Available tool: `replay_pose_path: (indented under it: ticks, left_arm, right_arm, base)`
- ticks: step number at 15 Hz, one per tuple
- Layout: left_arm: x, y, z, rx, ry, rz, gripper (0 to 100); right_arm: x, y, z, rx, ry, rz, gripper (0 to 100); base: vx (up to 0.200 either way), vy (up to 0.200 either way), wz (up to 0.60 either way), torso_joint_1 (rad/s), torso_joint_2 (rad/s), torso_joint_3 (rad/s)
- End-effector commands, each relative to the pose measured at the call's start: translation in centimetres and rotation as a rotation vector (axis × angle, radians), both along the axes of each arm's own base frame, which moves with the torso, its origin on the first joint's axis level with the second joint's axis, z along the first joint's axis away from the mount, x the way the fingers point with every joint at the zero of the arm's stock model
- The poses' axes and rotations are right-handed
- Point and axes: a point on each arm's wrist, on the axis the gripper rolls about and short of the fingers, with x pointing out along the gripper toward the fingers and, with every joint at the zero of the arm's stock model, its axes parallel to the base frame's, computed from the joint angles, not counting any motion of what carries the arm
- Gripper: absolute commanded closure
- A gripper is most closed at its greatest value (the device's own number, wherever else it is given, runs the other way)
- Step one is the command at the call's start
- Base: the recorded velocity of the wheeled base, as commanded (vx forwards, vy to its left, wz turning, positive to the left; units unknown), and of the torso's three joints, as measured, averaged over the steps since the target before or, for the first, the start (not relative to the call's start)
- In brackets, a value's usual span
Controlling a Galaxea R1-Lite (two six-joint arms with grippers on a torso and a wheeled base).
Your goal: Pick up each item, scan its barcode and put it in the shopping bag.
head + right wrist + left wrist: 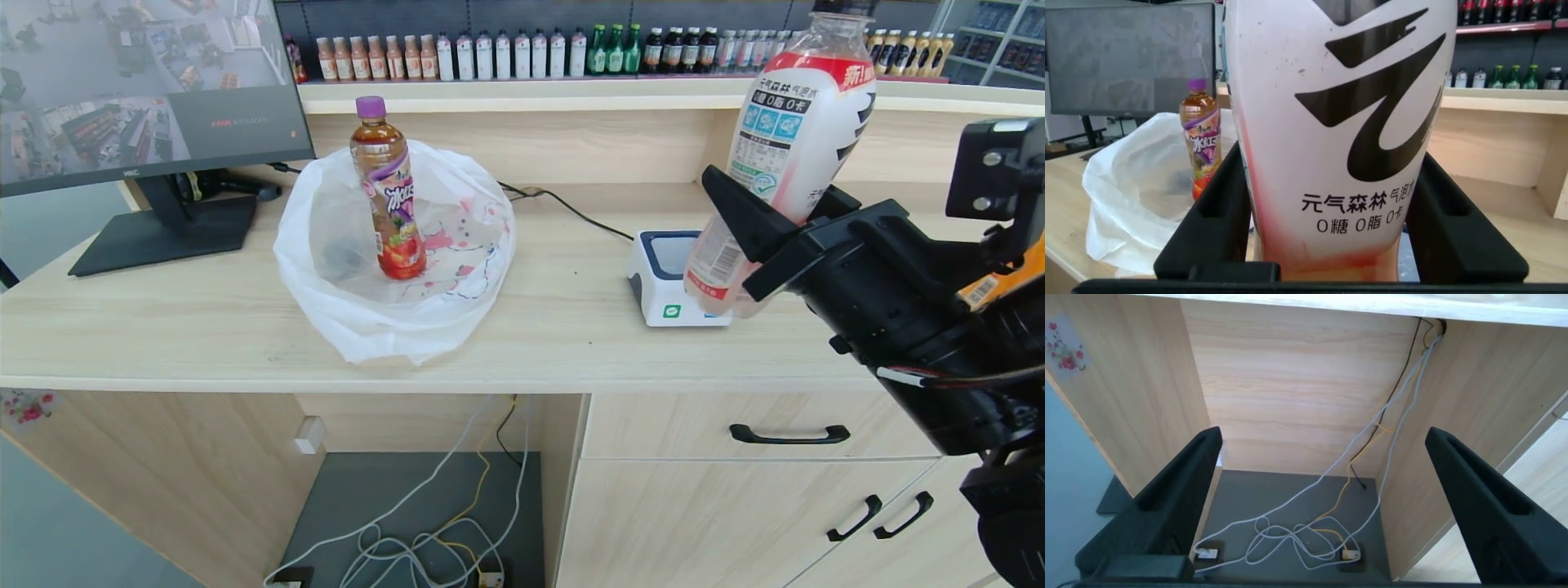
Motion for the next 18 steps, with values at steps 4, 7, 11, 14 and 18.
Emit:
replay_pose_path:
  ticks: [4,7,11,14,18]
  left_arm:
    - [0.00,0.00,0.00,-0.003,-0.001,0.001,0]
    - [0.00,0.00,0.00,-0.003,-0.001,0.000,0]
    - [0.00,0.00,0.00,-0.003,-0.001,0.001,0]
    - [0.00,0.00,0.00,-0.002,-0.001,0.000,0]
    - [0.00,0.00,0.00,0.000,-0.001,0.000,0]
  right_arm:
    - [0.04,-0.10,-0.25,-0.005,0.008,-0.004,100]
    - [-0.07,-0.17,-0.20,-0.004,0.007,-0.004,100]
    - [-0.17,-0.18,-0.38,-0.008,0.013,-0.002,100]
    - [-0.10,-0.14,-0.43,-0.009,0.015,-0.002,100]
    - [0.10,-0.02,-0.25,-0.005,0.008,-0.002,100]
  base:
    - [0.000,0.200,0.00,0.001,0.00,0.004]
    - [0.000,0.200,0.00,0.012,0.00,0.001]
    - [0.000,0.200,0.00,0.004,0.00,0.006]
    - [0.000,0.200,0.00,0.001,0.00,0.002]
    - [0.000,0.050,0.00,0.002,0.00,0.001]
